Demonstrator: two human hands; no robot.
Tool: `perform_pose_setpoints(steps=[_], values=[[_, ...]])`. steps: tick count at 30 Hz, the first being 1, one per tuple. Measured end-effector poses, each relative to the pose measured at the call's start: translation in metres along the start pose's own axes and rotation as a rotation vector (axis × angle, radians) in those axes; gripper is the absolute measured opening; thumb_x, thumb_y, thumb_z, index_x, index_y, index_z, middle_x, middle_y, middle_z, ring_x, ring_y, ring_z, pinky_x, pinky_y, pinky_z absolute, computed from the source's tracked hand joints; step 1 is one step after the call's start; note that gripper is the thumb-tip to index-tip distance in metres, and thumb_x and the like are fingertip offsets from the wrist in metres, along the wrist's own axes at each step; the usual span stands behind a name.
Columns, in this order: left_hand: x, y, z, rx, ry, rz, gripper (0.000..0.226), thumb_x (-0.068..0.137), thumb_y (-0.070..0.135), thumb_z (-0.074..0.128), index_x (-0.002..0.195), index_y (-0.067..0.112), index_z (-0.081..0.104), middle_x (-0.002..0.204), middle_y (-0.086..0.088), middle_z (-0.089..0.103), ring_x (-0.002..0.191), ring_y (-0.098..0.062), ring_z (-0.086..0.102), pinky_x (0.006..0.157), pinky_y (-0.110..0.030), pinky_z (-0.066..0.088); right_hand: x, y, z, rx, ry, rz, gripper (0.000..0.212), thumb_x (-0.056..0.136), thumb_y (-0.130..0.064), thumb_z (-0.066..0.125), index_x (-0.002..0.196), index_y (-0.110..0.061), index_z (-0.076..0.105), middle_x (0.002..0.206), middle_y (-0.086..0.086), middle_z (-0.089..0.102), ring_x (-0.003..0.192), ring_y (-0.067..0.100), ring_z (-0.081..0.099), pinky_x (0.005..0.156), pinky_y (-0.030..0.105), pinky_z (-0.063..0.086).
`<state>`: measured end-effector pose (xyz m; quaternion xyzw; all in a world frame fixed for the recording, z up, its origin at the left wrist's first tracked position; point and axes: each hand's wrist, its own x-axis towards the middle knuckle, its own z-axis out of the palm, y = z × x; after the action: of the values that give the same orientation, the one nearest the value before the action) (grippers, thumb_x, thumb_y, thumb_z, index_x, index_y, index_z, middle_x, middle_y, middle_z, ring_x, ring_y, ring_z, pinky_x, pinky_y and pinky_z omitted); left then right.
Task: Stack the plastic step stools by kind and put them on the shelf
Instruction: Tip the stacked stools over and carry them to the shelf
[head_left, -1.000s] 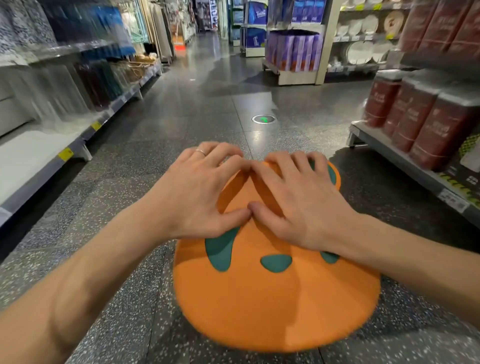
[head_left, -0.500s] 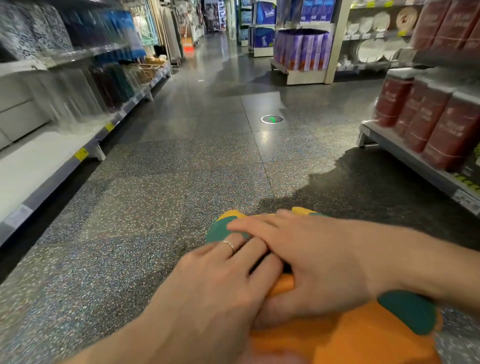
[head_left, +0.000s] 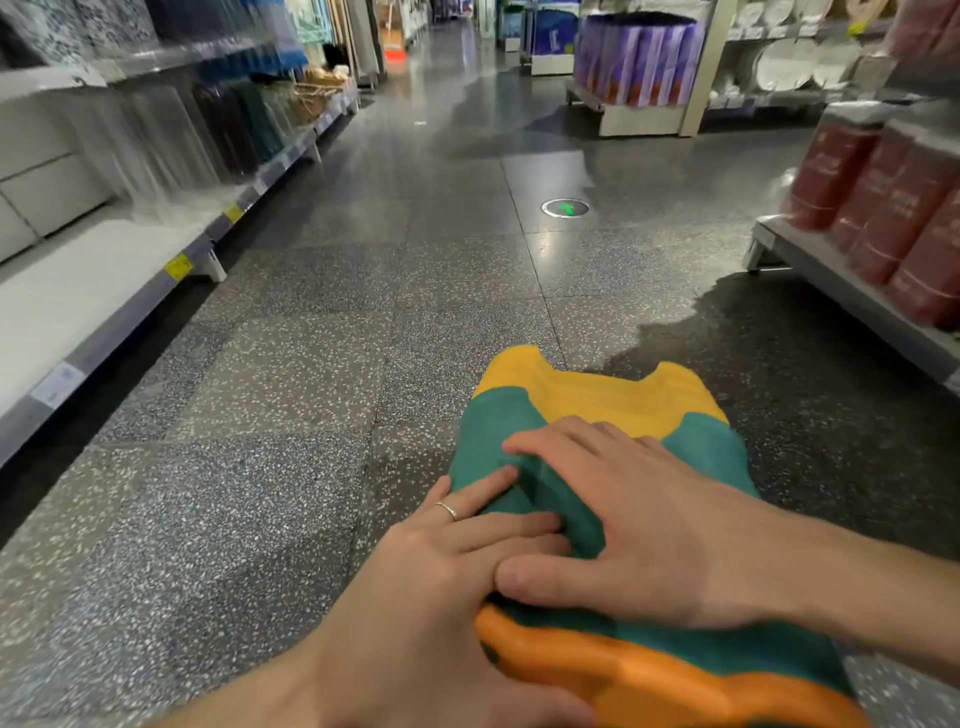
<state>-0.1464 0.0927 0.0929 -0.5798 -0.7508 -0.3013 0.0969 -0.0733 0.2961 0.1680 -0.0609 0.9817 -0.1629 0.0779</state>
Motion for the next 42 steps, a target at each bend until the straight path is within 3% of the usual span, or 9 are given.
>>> perform_pose_setpoints(steps=[3, 9, 13, 17, 21, 28, 33, 38, 42], values=[[-0.003, -0.014, 0.027, -0.001, 0.068, 0.006, 0.068, 0.069, 0.071, 0.085, 0.121, 0.029, 0.076, 0.131, 0.016, 0.073, 0.140, -0.014, 0.058, 0.110, -0.060, 0.050, 0.014, 0.015, 0.010, -0.054, -0.107, -0.014, 0.101, 0.069, -0.097, 0.033, 0.154, -0.044, 0.016, 0.157, -0.014, 0.022, 0.148, 0.010, 0.019, 0.121, 0.044, 0.020], [0.025, -0.057, 0.057, -0.040, 0.128, -0.023, 0.020, 0.084, 0.031, 0.081, 0.090, 0.011, 0.078, 0.093, 0.003, 0.077, 0.092, -0.019, 0.071, 0.086, -0.037, 0.059, 0.026, 0.024, 0.045, 0.028, -0.134, -0.031, 0.112, 0.078, -0.087, 0.048, 0.161, -0.029, 0.000, 0.165, -0.014, 0.012, 0.153, 0.008, 0.011, 0.125, 0.058, 0.010], [0.038, -0.079, 0.063, -0.008, 0.117, -0.081, 0.029, 0.080, 0.037, 0.079, 0.098, 0.014, 0.079, 0.101, 0.004, 0.077, 0.106, -0.018, 0.071, 0.096, -0.035, 0.056, 0.037, 0.042, 0.050, -0.057, 0.008, -0.061, 0.104, 0.081, -0.088, 0.038, 0.160, -0.028, 0.005, 0.163, -0.009, 0.023, 0.146, 0.011, 0.027, 0.120, 0.047, 0.023], [0.047, -0.099, 0.078, -0.112, 0.057, -0.144, 0.046, 0.081, 0.042, 0.076, 0.117, 0.014, 0.076, 0.135, 0.000, 0.068, 0.140, -0.022, 0.053, 0.119, -0.040, 0.041, 0.055, 0.070, 0.053, -0.200, 0.174, -0.014, 0.088, 0.086, -0.083, 0.029, 0.155, -0.028, 0.030, 0.156, -0.002, 0.039, 0.139, 0.022, 0.038, 0.107, 0.049, 0.033], [0.069, -0.115, 0.081, -0.078, -0.047, -0.208, 0.068, 0.082, 0.062, 0.071, 0.138, 0.025, 0.063, 0.162, 0.002, 0.043, 0.156, -0.022, 0.026, 0.129, -0.042, 0.023, 0.087, 0.119, 0.038, -0.318, 0.214, 0.202, 0.100, 0.078, -0.089, 0.015, 0.156, -0.028, 0.031, 0.160, 0.007, 0.032, 0.144, 0.032, 0.030, 0.111, 0.053, 0.029], [0.114, -0.134, 0.089, -0.261, -0.060, -0.412, 0.096, 0.069, 0.069, 0.075, 0.152, 0.034, 0.043, 0.167, 0.004, 0.021, 0.156, -0.016, 0.022, 0.127, -0.036, 0.022, 0.099, 0.166, 0.014, -0.316, 0.258, 0.312, 0.103, 0.068, -0.098, 0.021, 0.153, -0.040, 0.033, 0.163, 0.001, 0.028, 0.151, 0.028, 0.019, 0.117, 0.061, 0.017], [0.129, -0.157, 0.091, -0.546, -0.121, -0.570, 0.117, 0.059, 0.063, 0.083, 0.160, 0.037, 0.031, 0.165, 0.010, 0.026, 0.151, -0.006, 0.029, 0.129, -0.038, 0.025, 0.057, 0.209, 0.044, 0.077, 0.598, 0.428, 0.090, 0.063, -0.099, 0.045, 0.134, -0.045, 0.059, 0.157, -0.005, 0.038, 0.147, 0.027, 0.023, 0.119, 0.056, 0.025], [0.140, -0.163, 0.093, -0.603, -0.206, -0.467, 0.113, 0.061, 0.061, 0.082, 0.159, 0.045, 0.028, 0.162, 0.013, 0.027, 0.147, -0.002, 0.031, 0.125, -0.030, 0.025, 0.028, 0.201, 0.076, 0.417, 0.762, 0.507, 0.093, 0.061, -0.083, 0.063, 0.143, -0.041, 0.054, 0.169, -0.011, 0.014, 0.153, 0.023, 0.019, 0.121, 0.039, 0.020], [0.138, -0.161, 0.093, -0.636, -0.161, -0.425, 0.104, 0.063, 0.057, 0.085, 0.154, 0.052, 0.035, 0.160, 0.013, 0.031, 0.146, 0.005, 0.032, 0.127, -0.032, 0.025, 0.031, 0.196, 0.078, 0.474, 0.825, 0.481, 0.082, 0.059, -0.076, 0.068, 0.134, -0.044, 0.060, 0.166, -0.013, 0.018, 0.152, 0.019, 0.020, 0.117, 0.033, 0.019]])
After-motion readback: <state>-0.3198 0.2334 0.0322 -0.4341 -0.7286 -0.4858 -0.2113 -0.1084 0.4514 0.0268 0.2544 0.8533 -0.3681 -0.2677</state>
